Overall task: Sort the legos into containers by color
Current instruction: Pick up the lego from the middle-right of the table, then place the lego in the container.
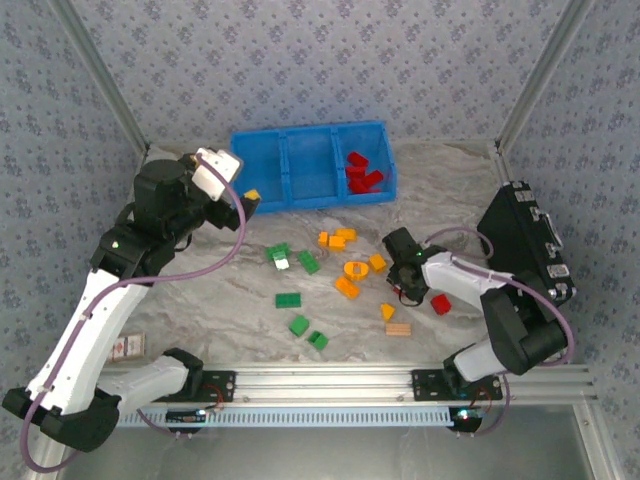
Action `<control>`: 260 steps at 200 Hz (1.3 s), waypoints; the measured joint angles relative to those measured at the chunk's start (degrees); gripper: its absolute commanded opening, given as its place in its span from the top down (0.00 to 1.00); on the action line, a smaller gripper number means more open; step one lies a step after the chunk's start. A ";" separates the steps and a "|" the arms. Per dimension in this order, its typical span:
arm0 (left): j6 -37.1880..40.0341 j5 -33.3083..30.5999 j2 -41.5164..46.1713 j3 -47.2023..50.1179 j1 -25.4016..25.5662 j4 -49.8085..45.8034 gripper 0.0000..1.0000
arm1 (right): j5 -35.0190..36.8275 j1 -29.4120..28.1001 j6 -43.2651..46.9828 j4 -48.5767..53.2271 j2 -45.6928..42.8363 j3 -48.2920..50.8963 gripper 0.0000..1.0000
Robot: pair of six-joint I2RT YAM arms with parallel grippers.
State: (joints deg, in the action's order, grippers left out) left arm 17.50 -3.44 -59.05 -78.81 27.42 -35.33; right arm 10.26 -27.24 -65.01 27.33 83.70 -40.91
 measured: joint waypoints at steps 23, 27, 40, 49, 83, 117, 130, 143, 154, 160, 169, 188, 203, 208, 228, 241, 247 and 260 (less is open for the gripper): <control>0.33 -0.09 -0.46 0.07 0.00 0.00 0.00 | 0.00 -0.02 2.03 2.14 1.95 -2.21 0.68; 0.42 -0.20 -0.66 0.07 0.00 0.00 0.00 | 0.02 -0.02 2.58 2.56 2.32 -2.64 0.68; 0.63 -0.39 -1.22 0.07 0.00 0.00 0.00 | 0.17 0.00 4.81 3.63 3.89 -4.57 0.69; 0.85 -0.46 -1.66 0.07 0.00 0.00 0.00 | 0.66 0.00 6.95 3.32 5.44 -6.36 0.69; 2.16 -0.74 -2.12 0.17 -0.04 0.09 0.00 | 2.75 0.68 15.98 2.60 10.97 -19.82 0.69; 3.69 -1.27 -2.21 0.22 -0.04 0.66 0.00 | 3.78 1.90 24.00 1.57 16.55 -37.18 0.69; 4.20 -1.42 -2.49 0.22 -0.04 0.76 0.00 | 3.76 2.47 26.58 0.98 19.80 -43.06 0.69; 4.59 -1.75 -3.04 0.22 -0.04 0.87 0.00 | 3.15 3.10 28.68 0.61 23.87 -48.46 0.69; 5.01 -2.01 -3.65 0.22 -0.07 0.87 0.00 | 2.45 3.67 29.97 0.24 27.45 -52.26 0.69; 5.25 -2.16 -4.02 0.22 -0.07 0.85 0.00 | 2.08 3.98 30.53 0.09 29.40 -54.10 0.69; 5.60 -2.19 -4.50 0.22 -0.07 0.81 0.00 | 1.29 4.50 31.36 0.04 32.50 -56.72 0.69; 6.21 -2.27 -5.16 0.22 -0.07 0.68 0.00 | -0.17 5.42 32.59 -0.13 38.25 -61.20 0.69; 6.71 -2.27 -5.25 0.22 -0.07 0.39 0.00 | -1.07 5.95 33.27 0.20 42.40 -65.02 0.69; 6.93 -2.27 -5.25 0.22 -0.07 0.39 0.00 | -1.27 6.12 33.40 0.35 43.71 -66.38 0.68; 7.52 -2.34 -5.20 0.22 -0.09 0.39 0.00 | -2.12 6.51 33.99 0.81 47.78 -70.79 0.65; 7.76 -2.36 -5.20 0.22 -0.11 0.39 0.00 | -2.34 6.56 34.25 1.18 49.51 -72.91 0.61; 7.93 -2.36 -5.20 0.22 -0.11 0.42 0.00 | -2.49 6.64 34.49 1.20 49.92 -73.42 0.59; 8.04 -2.36 -5.20 0.22 -0.11 0.42 0.00 | -2.62 6.67 34.71 1.57 50.25 -74.10 0.56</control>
State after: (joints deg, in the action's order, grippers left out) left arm 25.54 -5.80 -64.25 -78.59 27.31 -34.92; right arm 7.64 -20.58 -30.30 28.91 133.95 -115.00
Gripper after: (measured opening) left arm 0.999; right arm 0.415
